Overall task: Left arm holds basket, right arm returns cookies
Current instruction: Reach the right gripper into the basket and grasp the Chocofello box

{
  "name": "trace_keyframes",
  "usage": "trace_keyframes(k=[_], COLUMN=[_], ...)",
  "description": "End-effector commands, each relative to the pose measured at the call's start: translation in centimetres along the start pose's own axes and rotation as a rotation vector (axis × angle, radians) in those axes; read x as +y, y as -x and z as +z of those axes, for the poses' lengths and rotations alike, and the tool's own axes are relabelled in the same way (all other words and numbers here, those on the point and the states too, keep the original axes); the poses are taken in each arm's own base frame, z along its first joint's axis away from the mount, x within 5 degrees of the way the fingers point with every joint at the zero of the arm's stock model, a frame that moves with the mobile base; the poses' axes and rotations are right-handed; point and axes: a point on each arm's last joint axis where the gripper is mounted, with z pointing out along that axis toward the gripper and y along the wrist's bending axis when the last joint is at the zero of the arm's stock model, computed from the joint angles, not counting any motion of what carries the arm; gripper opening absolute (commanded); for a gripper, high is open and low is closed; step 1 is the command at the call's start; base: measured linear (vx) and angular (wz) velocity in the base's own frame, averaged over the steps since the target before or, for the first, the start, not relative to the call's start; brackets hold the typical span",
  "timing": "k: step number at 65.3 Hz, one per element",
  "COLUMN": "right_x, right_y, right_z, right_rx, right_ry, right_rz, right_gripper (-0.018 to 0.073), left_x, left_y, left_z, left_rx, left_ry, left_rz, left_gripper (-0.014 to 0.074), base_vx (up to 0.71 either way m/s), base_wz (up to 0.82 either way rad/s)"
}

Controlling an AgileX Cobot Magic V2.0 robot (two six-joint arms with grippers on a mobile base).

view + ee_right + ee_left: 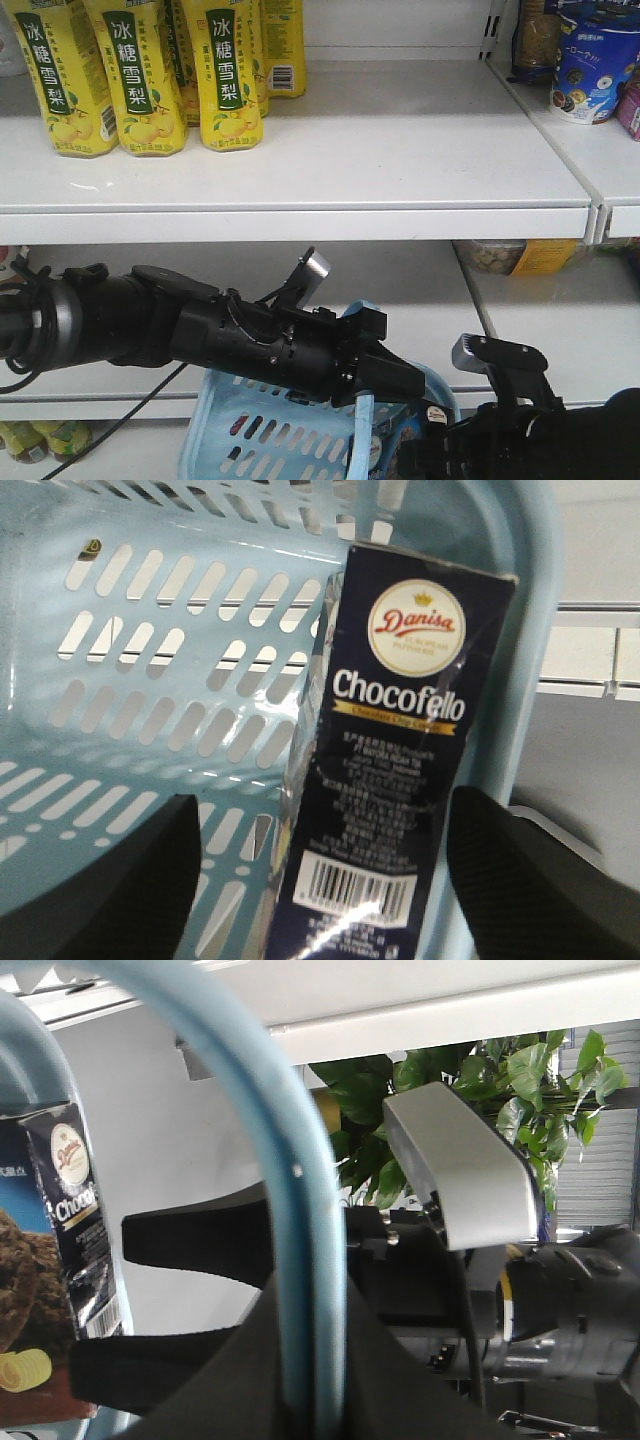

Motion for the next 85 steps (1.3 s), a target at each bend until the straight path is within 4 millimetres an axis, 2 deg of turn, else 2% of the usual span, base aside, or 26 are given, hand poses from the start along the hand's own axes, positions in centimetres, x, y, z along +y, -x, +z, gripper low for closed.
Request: trace_keyframes(k=[1, 34, 59, 85], right_x=[0.5, -0.1, 1.0, 0.4], right_y=[1.1, 1.3, 3.3, 3.3], right_z=[0.0, 1.8, 3.6, 5.5], right_rx=[-0.054, -0.039, 0.000, 0.050], right_ry=[0.018, -0.031, -0.007, -0.042], right_rz=[0.004, -0.002, -0.004, 0.022], right_gripper=[0.0496, 0.0496, 0.0496, 0.0490], left_x=[-2.9, -2.9, -2.9, -2.9], left_y=[0.7, 0.7, 0.7, 0.7], left_z=[-0.9, -0.9, -0.9, -0.9], left_rx=[-0.073, -0.073, -0.073, -0.073], left_ry=[-0.093, -0.093, -0.093, -0.093], left_rz=[0.064, 0.064, 0.064, 0.064], left_gripper=[-0.0006, -0.0006, -0.0006, -0.0006], base_vx=[0.00, 0.00, 0.00, 0.00], base_wz=[0.00, 0.00, 0.00, 0.00])
